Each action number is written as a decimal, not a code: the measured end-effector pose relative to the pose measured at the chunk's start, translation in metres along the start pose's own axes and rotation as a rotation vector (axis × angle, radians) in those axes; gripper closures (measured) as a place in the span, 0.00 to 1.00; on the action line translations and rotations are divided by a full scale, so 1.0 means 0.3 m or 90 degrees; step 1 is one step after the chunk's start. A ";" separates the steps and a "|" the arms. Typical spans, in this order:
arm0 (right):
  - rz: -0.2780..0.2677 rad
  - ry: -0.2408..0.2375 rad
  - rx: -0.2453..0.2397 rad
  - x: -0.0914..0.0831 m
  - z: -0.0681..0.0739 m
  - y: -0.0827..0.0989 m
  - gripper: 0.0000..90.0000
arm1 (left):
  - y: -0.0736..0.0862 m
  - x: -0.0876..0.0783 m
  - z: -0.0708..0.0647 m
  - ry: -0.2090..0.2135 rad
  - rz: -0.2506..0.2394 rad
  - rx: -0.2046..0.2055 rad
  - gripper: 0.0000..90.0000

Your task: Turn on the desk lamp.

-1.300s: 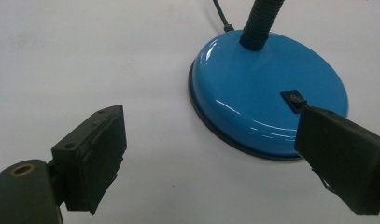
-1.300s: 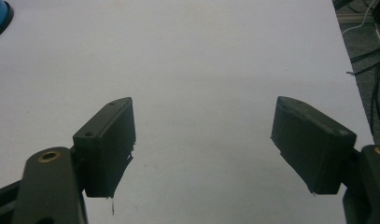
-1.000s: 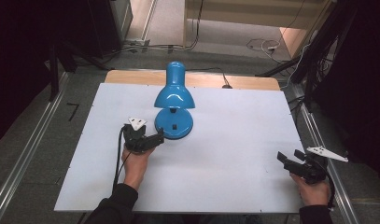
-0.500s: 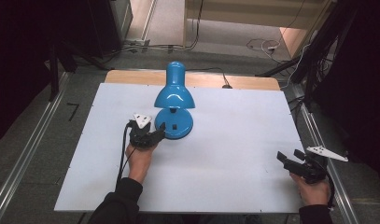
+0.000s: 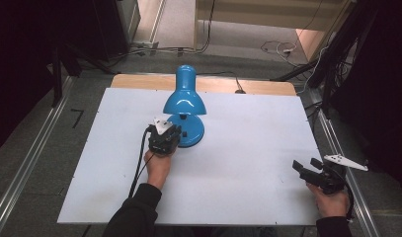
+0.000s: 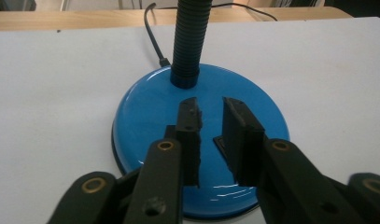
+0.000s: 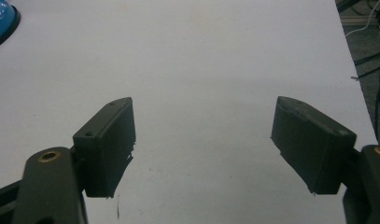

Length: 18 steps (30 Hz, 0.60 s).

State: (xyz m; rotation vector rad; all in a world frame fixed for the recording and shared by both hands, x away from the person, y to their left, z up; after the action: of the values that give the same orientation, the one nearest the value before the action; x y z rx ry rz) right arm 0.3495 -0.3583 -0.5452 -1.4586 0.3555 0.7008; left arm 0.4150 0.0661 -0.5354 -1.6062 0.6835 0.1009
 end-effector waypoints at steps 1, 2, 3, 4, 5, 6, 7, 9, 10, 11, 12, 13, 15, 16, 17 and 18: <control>-0.002 0.000 -0.001 0.000 -0.001 -0.001 0.23 | 0.003 0.006 0.000 0.000 0.003 0.001 0.91; -0.002 0.000 -0.001 -0.001 -0.001 -0.001 0.23 | 0.010 0.016 -0.002 -0.002 0.011 0.004 0.93; -0.002 0.000 0.001 -0.001 -0.002 -0.001 0.23 | 0.010 0.016 -0.002 -0.002 0.011 0.004 0.96; -0.002 -0.001 0.000 -0.001 -0.003 -0.001 0.23 | 0.014 0.019 -0.003 -0.001 0.016 0.006 0.99; -0.003 -0.001 -0.002 0.000 -0.004 -0.002 0.23 | 0.018 0.025 -0.008 0.001 0.020 0.005 1.00; -0.002 -0.002 0.001 -0.001 -0.003 -0.001 0.23 | 0.018 0.025 -0.008 0.001 0.020 0.005 1.00; -0.003 -0.002 0.001 -0.001 -0.003 -0.002 0.23 | 0.018 0.027 -0.010 0.003 0.021 0.006 1.00; -0.002 -0.001 0.000 -0.001 -0.002 -0.002 0.23 | 0.016 0.030 -0.017 0.006 0.022 0.007 1.00; -0.002 0.000 0.001 -0.002 -0.001 -0.001 0.23 | 0.013 0.030 -0.020 0.008 0.022 0.007 1.00; -0.001 -0.001 0.001 -0.002 0.000 -0.001 0.23 | 0.013 0.030 -0.020 0.008 0.022 0.007 1.00; -0.001 -0.001 0.001 -0.002 0.000 -0.001 0.23 | 0.012 0.029 -0.022 0.007 0.022 0.008 1.00; -0.001 -0.001 0.001 -0.003 0.001 -0.001 0.23 | 0.010 0.031 -0.025 0.008 0.020 0.007 1.00; -0.003 -0.001 0.001 -0.004 0.002 -0.002 0.23 | 0.010 0.032 -0.026 0.007 0.021 0.006 1.00; -0.004 -0.001 0.000 -0.004 0.002 -0.003 0.23 | 0.012 0.033 -0.025 0.007 0.023 0.006 1.00; -0.004 -0.001 0.001 -0.004 0.002 -0.003 0.23 | 0.013 0.034 -0.025 0.007 0.024 0.006 1.00; -0.002 -0.001 0.002 -0.003 0.001 -0.002 0.23 | 0.013 0.035 -0.025 0.007 0.024 0.006 1.00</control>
State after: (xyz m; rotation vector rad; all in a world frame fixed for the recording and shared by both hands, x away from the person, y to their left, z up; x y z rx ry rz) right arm 0.3491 -0.3582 -0.5440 -1.4560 0.3527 0.6979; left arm 0.4193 0.0555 -0.5422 -1.5852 0.7218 0.1169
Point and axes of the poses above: each handheld gripper's, and its own axes: x roughly forward along the jaws, y roughly out of its underside, z roughly to its left, the point moved 10 cm from there along x, roughly forward along the jaws, and after that the axes turned 5 degrees about y, right-handed, at the moved point
